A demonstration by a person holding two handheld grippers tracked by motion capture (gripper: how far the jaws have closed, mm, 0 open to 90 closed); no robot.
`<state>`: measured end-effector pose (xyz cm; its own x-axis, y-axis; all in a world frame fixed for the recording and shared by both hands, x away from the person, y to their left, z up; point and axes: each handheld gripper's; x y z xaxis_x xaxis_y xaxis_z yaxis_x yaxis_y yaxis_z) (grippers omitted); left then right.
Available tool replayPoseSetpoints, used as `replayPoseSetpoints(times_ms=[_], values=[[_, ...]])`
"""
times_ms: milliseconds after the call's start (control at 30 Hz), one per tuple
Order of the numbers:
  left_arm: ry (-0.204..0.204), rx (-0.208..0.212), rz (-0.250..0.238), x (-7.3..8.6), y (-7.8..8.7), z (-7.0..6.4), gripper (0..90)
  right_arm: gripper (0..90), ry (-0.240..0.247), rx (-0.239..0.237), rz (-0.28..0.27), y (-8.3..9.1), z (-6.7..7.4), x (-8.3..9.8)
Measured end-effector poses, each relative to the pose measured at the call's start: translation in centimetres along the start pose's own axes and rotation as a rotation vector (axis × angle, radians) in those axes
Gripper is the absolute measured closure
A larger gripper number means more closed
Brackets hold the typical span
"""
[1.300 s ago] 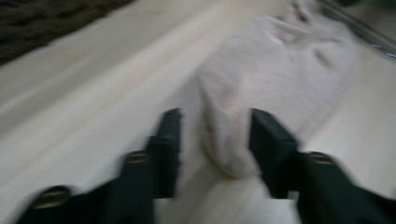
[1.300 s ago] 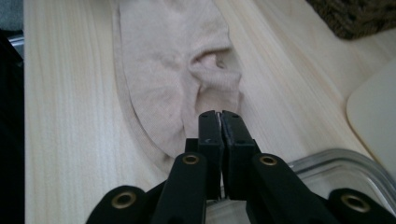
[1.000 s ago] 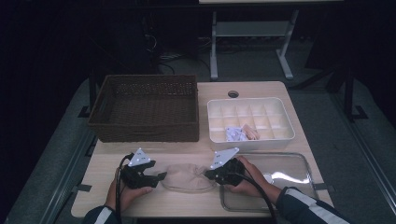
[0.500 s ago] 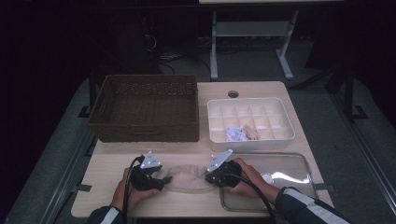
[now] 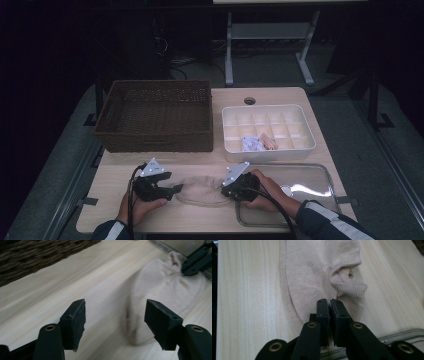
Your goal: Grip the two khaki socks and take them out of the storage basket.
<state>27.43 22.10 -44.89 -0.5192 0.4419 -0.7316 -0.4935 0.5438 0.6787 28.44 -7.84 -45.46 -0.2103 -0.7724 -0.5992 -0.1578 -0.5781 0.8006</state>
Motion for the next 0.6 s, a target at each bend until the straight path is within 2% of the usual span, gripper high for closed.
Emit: replayPoseSetpoints(times_ms=[67, 133, 167, 200, 233, 267, 333, 400, 467, 600], values=[[-0.010, 0.008, 0.005, -0.2, -0.3, -0.3, 33.2, 84.4, 0.008, 0.004, 0.007, 0.0, 0.0, 0.0], [-0.033, -0.001, 0.033, -0.2, -0.9, -0.5, 33.2, 84.3, 0.009, 0.006, 0.007, 0.0, 0.0, 0.0], [-0.044, 0.009, 0.059, -0.1, -1.2, -0.6, 33.8, 84.2, 0.009, 0.006, 0.006, 0.0, 0.0, 0.0], [-0.044, 0.009, 0.059, -0.1, -1.2, -0.6, 34.4, 84.2, 0.009, 0.006, 0.006, 0.0, 0.0, 0.0], [-0.048, 0.021, 0.074, 0.1, -1.5, -0.6, 34.4, 84.0, 0.009, 0.006, 0.006, 0.0, 0.0, 0.0], [-0.060, 0.015, 0.091, 0.1, -1.7, -0.7, 34.7, 84.0, 0.009, 0.006, 0.006, 0.0, -0.1, 0.0], [-0.056, 0.020, 0.097, 0.2, -1.9, -0.7, 34.8, 82.5, 0.010, 0.013, 0.005, 0.1, 0.0, 0.0], [-0.072, 0.007, 0.100, 0.2, -1.9, -0.8, 34.6, 83.9, 0.005, 0.007, -0.010, 0.2, 0.1, -0.1], [-0.080, 0.003, 0.105, 0.2, -1.9, -0.9, 34.4, 89.2, 0.008, 0.020, -0.047, 0.7, 0.3, -0.4], [-0.085, 0.004, 0.105, 0.2, -1.9, -1.0, 35.7, 89.7, 0.033, 0.019, -0.099, 0.9, 0.7, -1.8]])
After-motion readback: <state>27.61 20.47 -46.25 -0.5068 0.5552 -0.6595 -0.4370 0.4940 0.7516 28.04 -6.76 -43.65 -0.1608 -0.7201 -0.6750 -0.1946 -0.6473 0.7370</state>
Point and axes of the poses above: each handheld gripper's, and its own axes: y roughly backward along the jaws, x roughly out of its underside, z roughly to its left, and after that the axes turned 3 degrees about -x, right-handed
